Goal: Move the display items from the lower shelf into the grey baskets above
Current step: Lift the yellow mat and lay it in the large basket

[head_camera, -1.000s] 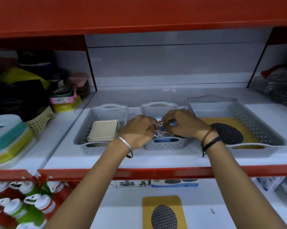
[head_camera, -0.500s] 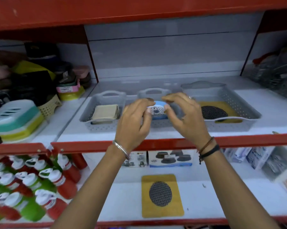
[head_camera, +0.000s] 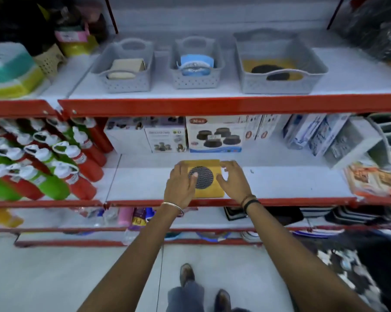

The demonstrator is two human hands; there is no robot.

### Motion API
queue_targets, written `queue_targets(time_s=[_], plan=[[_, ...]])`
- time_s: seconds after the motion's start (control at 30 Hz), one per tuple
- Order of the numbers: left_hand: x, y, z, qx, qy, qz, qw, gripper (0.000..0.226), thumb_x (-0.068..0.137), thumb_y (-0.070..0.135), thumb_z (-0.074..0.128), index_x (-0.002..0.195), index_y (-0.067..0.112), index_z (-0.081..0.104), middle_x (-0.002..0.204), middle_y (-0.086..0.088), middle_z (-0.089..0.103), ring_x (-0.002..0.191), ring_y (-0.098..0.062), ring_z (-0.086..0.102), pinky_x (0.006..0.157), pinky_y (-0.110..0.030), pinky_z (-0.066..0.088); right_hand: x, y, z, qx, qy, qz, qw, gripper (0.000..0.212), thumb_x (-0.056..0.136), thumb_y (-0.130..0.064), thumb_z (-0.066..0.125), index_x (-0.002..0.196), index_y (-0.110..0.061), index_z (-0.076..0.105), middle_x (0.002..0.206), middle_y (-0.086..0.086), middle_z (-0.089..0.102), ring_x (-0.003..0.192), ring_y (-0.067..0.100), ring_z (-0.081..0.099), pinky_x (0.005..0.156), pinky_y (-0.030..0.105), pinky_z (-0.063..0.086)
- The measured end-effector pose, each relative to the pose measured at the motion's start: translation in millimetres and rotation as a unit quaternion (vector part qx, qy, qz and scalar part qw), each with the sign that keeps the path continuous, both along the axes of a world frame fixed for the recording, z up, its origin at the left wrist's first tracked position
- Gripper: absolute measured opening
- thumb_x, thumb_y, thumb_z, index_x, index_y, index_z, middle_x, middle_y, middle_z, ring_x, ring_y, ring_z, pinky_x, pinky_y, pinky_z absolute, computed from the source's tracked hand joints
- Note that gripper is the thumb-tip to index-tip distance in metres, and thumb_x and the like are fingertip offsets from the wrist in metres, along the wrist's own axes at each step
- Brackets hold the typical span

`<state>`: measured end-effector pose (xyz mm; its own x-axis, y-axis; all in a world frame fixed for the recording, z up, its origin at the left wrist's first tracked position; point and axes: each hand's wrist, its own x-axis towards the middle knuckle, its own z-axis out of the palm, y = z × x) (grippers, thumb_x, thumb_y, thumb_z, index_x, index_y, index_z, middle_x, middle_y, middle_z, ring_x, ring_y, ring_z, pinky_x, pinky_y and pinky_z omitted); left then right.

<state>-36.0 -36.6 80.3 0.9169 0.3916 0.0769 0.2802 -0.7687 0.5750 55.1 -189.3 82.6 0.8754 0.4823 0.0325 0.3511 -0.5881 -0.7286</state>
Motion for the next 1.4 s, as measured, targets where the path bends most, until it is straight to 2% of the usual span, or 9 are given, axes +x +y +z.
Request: queue_targets(time_s=[0.1, 0.2, 0.37, 0.53, 0.7, 0.77, 1.0, 1.23, 1.4], plan=[[-5.2, -2.1, -43.4, -0.025, 0.175, 0.044, 0.983, 0.065, 0.095, 0.045, 0.036, 0.142, 0.001, 0.025, 0.154, -0.023, 0.016, 0.142, -0.036, 0.017, 0.112, -0.048, 0.026, -8.2, -4.9, -38.4, -0.142, 0.085, -0.006, 0.986, 0.057, 0.086, -0.025, 0.058, 0.137, -0.006, 0.038, 0.140, 0.019, 0.040, 0.129, 0.037, 0.038, 0.107, 0.045, 0.034], [-0.6, 1.5, -64.2, -0.059, 0.231, 0.058, 0.969, 0.072, 0.094, 0.046, 0.037, 0.145, 0.001, 0.014, 0.156, -0.025, 0.005, 0.144, -0.038, 0.011, 0.115, -0.048, 0.020, -10.5, 0.5, -63.4, -0.213, 0.111, 0.007, 0.971, 0.070, 0.087, -0.034, 0.055, 0.142, -0.003, 0.024, 0.148, 0.021, 0.032, 0.134, 0.038, 0.032, 0.109, 0.048, 0.033], [32.7, 4.2, -67.7, -0.054, 0.253, 0.107, 0.960, 0.069, 0.093, 0.045, 0.039, 0.136, -0.007, 0.026, 0.138, -0.027, 0.039, 0.126, -0.040, 0.041, 0.100, -0.048, 0.038, 0.5, 31.2, -76.0, -0.219, 0.095, -0.028, 0.971, 0.066, 0.090, -0.026, 0.051, 0.139, 0.007, 0.022, 0.137, 0.026, 0.042, 0.125, 0.040, 0.041, 0.103, 0.046, 0.036], [50.9, 25.3, -57.4, -0.139, 0.294, 0.166, 0.931, 0.051, 0.087, 0.033, 0.057, 0.123, -0.002, 0.048, 0.132, -0.022, 0.048, 0.123, -0.037, 0.045, 0.097, -0.042, 0.042, 27.9, 36.6, -69.9, -0.043, 0.243, -0.221, 0.944, 0.020, 0.087, -0.020, 0.054, 0.081, -0.001, 0.054, 0.093, 0.022, 0.058, 0.091, 0.034, 0.058, 0.078, 0.039, 0.046], [27.4, 22.3, -27.5, -0.262, 0.229, 0.176, 0.921, 0.051, 0.084, 0.028, 0.064, 0.118, -0.002, 0.041, 0.125, -0.021, 0.054, 0.112, -0.038, 0.054, 0.087, -0.037, 0.048, 15.8, 21.9, -51.4, 0.019, 0.150, -0.225, 0.962, 0.039, 0.093, -0.038, 0.047, 0.103, 0.000, 0.054, 0.093, 0.021, 0.066, 0.089, 0.037, 0.061, 0.071, 0.038, 0.046], [11.1, 17.7, -20.1, -0.316, 0.177, 0.180, 0.915, 0.043, 0.084, 0.022, 0.065, 0.107, 0.004, 0.034, 0.121, -0.020, 0.051, 0.111, -0.039, 0.053, 0.089, -0.049, 0.051, 6.1, 15.6, -43.9, -0.004, 0.075, -0.203, 0.976, 0.044, 0.093, -0.044, 0.043, 0.108, -0.003, 0.052, 0.088, 0.020, 0.068, 0.083, 0.037, 0.063, 0.066, 0.036, 0.045], [-54.4, -3.3, 37.4, -0.337, -0.025, 0.160, 0.927, 0.045, 0.077, 0.023, 0.071, 0.096, 0.012, 0.031, 0.091, -0.015, 0.059, 0.091, -0.037, 0.062, 0.071, -0.049, 0.054, -24.1, 8.5, 16.7, 0.063, -0.147, -0.151, 0.976, 0.058, 0.085, -0.058, 0.030, 0.097, -0.006, 0.055, 0.063, 0.015, 0.063, 0.059, 0.033, 0.059, 0.052, 0.029, 0.033], [-53.6, -0.5, 123.7, -0.233, -0.194, 0.116, 0.946, 0.029, 0.083, 0.022, 0.066, 0.092, 0.031, 0.040, 0.077, -0.025, 0.065, 0.074, -0.039, 0.064, 0.064, -0.052, 0.051, -9.7, 25.1, 98.5, 0.217, -0.204, -0.167, 0.940, 0.038, 0.088, -0.049, 0.041, 0.077, -0.013, 0.050, 0.049, -0.005, 0.042, 0.045, 0.014, 0.043, 0.045, 0.026, 0.027], [-5.4, 16.1, 193.4, -0.167, -0.248, 0.048, 0.953, 0.025, 0.090, 0.010, 0.056, 0.115, 0.011, 0.058, 0.078, 0.004, 0.057, 0.076, -0.026, 0.062, 0.063, -0.037, 0.056, 24.2, 22.6, 163.1, 0.306, -0.169, -0.224, 0.910, 0.034, 0.092, -0.027, 0.052, 0.060, -0.023, 0.040, 0.051, -0.009, 0.037, 0.048, 0.003, 0.040, 0.047, 0.017, 0.027]])
